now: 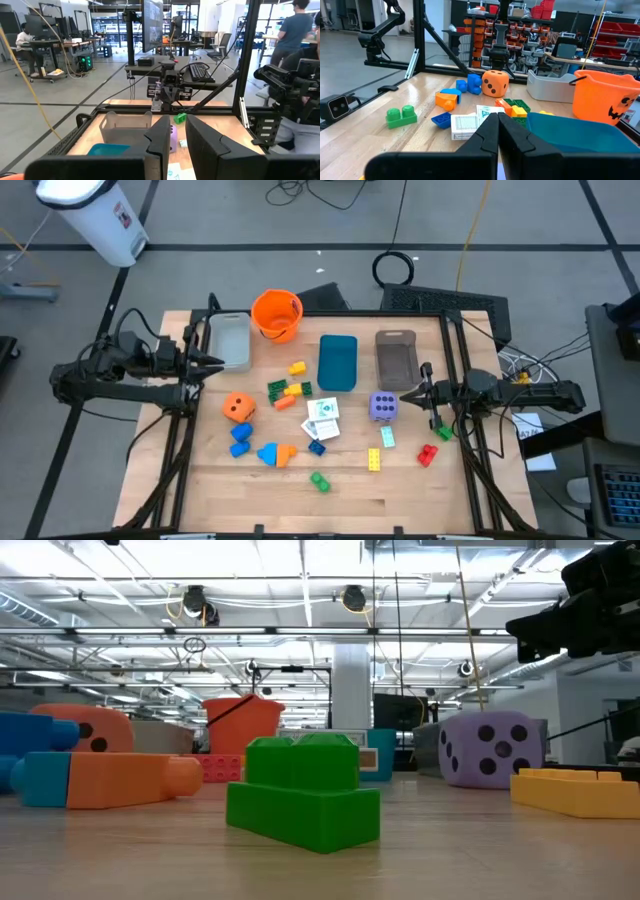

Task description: Pick & Place Toys

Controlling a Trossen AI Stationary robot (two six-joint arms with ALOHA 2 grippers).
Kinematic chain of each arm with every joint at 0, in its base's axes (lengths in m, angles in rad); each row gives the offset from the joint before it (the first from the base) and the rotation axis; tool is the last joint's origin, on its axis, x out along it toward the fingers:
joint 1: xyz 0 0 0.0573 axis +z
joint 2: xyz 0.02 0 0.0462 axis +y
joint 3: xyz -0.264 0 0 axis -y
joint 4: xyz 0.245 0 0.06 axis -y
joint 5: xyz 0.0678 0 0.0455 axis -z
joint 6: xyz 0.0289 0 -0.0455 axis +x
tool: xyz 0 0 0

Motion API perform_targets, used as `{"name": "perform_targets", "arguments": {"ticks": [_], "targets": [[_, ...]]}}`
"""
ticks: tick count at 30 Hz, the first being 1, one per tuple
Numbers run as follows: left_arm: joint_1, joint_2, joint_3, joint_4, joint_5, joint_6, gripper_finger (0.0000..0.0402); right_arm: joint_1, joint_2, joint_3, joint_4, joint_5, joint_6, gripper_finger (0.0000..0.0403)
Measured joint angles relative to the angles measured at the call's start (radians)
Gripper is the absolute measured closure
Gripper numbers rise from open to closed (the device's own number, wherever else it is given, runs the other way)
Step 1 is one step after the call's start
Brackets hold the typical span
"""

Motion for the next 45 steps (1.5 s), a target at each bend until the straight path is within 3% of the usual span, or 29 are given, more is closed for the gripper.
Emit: {"name": "perform_targets", "arguments": {"ticks": [9, 14, 22, 27, 32, 36, 40, 45], "targets": [[0.000, 0.000, 0.000, 0.000, 0.000, 0.000, 0.0334, 0.000, 0.000, 0.000, 0.004, 0.000, 0.003, 0.0403], [0.000, 0.000, 0.000, 0.000, 0.000, 0.000, 0.0334, 0.000, 0.004, 0.000, 0.108, -0.003, 0.034, 0.0403], [0.000, 0.000, 0.000, 0.000, 0.000, 0.000, 0.0334, 0.000, 0.071, 0.023, 0.569, -0.002, 0.288, 0.0403], [0.000, 0.000, 0.000, 0.000, 0.000, 0.000, 0.0334, 0.001, 0.192, 0.279, 0.399, 0.006, 0.258, 0.0403], [0.000, 0.000, 0.000, 0.000, 0.000, 0.000, 0.0334, 0.000, 0.462, 0.627, 0.129, 0.077, 0.233, 0.0403], [0.000, 0.000, 0.000, 0.001, 0.000, 0.000, 0.0334, 0.001, 0.658, 0.842, 0.067, 0.074, 0.286, 0.0403], [0.000, 0.000, 0.000, 0.000, 0.000, 0.000, 0.0334, 0.001, 0.799, 0.963, 0.076, 0.015, 0.397, 0.0403], [0.000, 0.000, 0.000, 0.004, 0.000, 0.014, 0.0334, 0.001, 0.884, 0.994, 0.160, -0.080, 0.423, 0.0403]]}}
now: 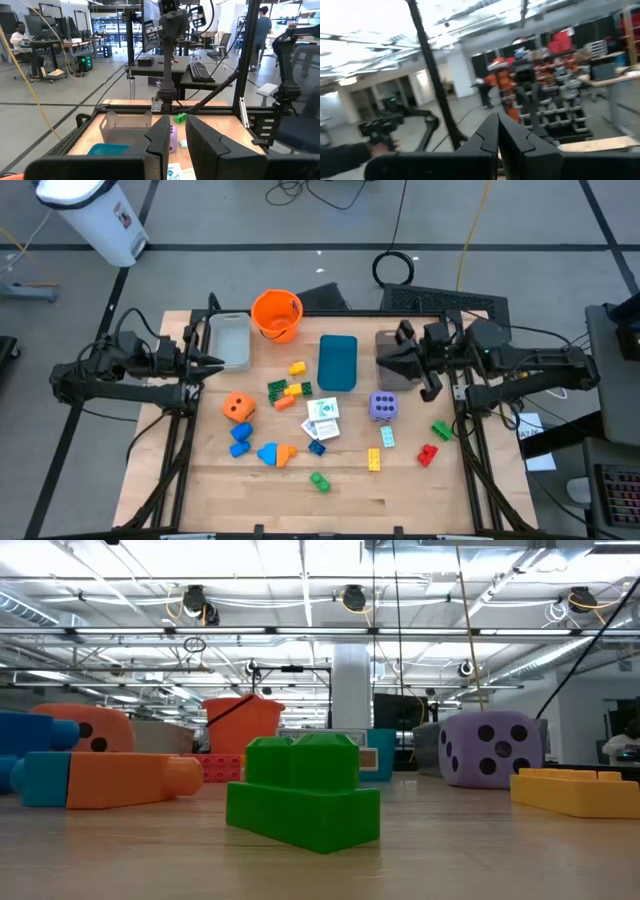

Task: Pick & Place Toys
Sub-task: Put the blue deck of cards into the gray bin

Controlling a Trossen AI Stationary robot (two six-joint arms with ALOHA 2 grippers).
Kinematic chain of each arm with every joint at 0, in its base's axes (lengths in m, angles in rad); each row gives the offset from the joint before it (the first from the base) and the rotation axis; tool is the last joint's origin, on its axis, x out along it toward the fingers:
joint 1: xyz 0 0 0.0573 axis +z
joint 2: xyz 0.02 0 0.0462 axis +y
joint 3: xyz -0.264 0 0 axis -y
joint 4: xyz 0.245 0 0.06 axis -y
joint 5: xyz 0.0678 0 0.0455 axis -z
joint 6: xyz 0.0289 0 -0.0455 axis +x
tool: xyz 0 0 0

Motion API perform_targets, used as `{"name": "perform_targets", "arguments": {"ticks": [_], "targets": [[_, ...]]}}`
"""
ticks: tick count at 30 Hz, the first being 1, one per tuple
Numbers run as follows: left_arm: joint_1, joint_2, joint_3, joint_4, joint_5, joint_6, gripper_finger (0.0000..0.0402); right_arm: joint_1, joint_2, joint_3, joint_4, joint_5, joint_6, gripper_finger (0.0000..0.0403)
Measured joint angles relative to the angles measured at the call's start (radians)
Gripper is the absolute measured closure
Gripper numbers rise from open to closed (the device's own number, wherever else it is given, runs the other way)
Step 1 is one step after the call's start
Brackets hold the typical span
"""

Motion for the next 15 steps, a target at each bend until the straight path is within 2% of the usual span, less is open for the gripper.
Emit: {"name": "perform_targets", "arguments": {"ticks": [4, 7, 8, 12, 15], "targets": [[0.000, 0.007, 0.000, 0.086, 0.000, 0.052, 0.0334, -0.001, 0.042, -0.024, 0.024, 0.004, -0.049, 0.0403], [0.000, 0.024, 0.000, 0.205, 0.000, 0.017, 0.0334, -0.001, 0.073, -0.037, 0.025, 0.006, -0.118, 0.0403], [0.000, 0.029, 0.000, 0.257, 0.000, -0.002, 0.0334, 0.000, 0.082, -0.044, 0.027, 0.003, -0.090, 0.0403], [0.000, 0.039, 0.000, 0.399, 0.000, -0.098, 0.0334, 0.051, 0.120, -0.105, 0.100, 0.007, 0.362, 0.0403], [0.000, 0.045, 0.000, 0.493, 0.000, -0.166, 0.0334, 0.076, 0.156, -0.178, 0.214, 0.059, 0.475, 0.0403]]}}
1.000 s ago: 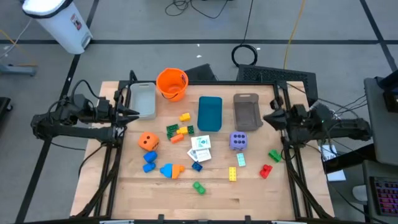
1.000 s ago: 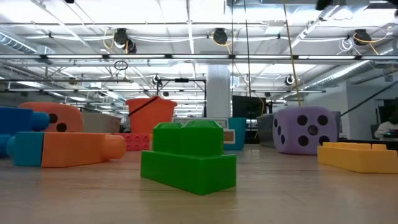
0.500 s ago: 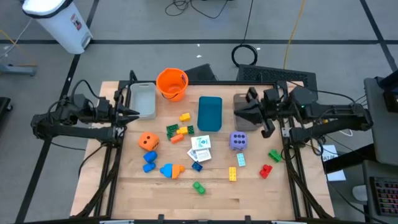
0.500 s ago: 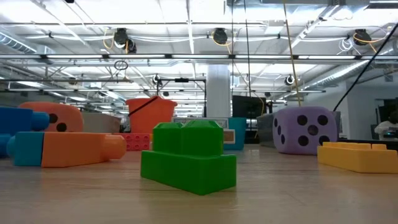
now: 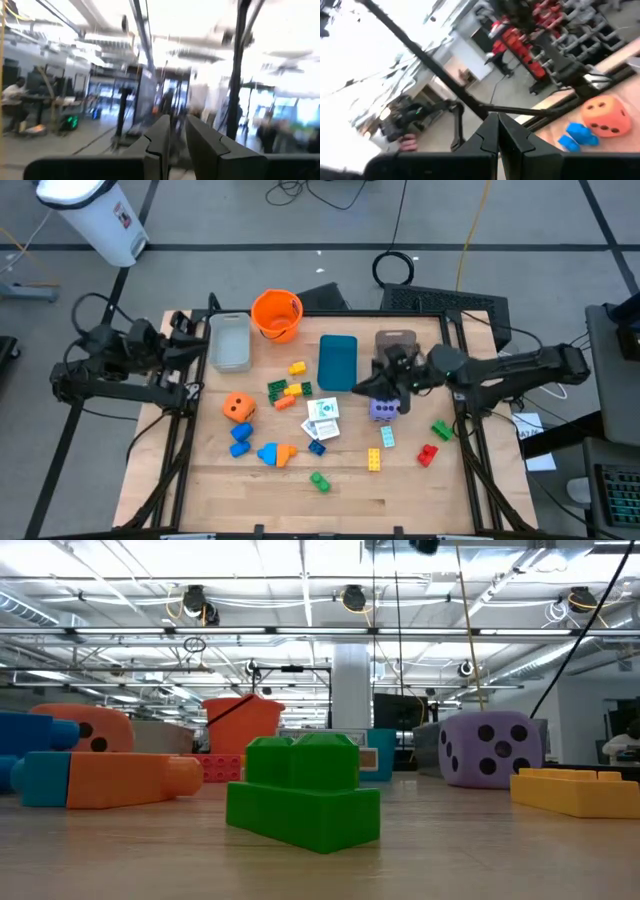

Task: Pick & Place Toys
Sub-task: Put the blue deck of cards into the gray bin

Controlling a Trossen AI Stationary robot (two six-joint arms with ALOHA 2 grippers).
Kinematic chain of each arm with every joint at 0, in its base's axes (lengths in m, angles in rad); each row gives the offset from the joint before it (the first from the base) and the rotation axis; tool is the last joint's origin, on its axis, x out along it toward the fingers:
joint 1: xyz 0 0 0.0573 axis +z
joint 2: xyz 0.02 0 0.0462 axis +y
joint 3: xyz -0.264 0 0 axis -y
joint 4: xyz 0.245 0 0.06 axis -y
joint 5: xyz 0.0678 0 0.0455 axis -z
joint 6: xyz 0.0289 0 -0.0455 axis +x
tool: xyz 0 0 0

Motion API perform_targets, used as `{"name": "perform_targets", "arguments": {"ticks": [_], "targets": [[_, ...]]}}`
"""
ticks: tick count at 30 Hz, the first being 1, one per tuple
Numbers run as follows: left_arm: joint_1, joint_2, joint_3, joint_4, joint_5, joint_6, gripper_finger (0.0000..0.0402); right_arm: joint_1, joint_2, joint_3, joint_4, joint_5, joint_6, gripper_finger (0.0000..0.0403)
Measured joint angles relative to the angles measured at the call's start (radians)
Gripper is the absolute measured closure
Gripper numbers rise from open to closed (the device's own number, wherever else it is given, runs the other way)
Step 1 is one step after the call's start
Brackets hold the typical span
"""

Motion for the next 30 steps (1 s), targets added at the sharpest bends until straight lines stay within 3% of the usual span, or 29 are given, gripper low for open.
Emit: {"name": "perform_targets", "arguments": {"ticks": [3, 8, 18, 25, 30], "targets": [[0.000, 0.001, 0.000, 0.054, 0.000, -0.041, 0.0334, -0.005, 0.033, -0.071, 0.107, 0.045, 0.013, 0.0403], [0.000, 0.001, 0.000, 0.112, 0.000, -0.035, 0.0334, -0.114, 0.040, -0.142, 0.228, 0.101, 0.200, 0.0403], [0.000, 0.001, 0.000, 0.133, 0.000, -0.012, 0.0334, -0.335, -0.058, -0.076, 0.420, 0.081, 0.088, 0.0403], [0.000, 0.001, 0.000, 0.127, 0.000, -0.030, 0.0334, -0.346, -0.097, -0.075, 0.491, 0.078, -0.022, 0.0403], [0.000, 0.001, 0.000, 0.102, 0.000, -0.056, 0.0334, -0.345, -0.097, -0.075, 0.488, 0.078, -0.012, 0.0403]]}}
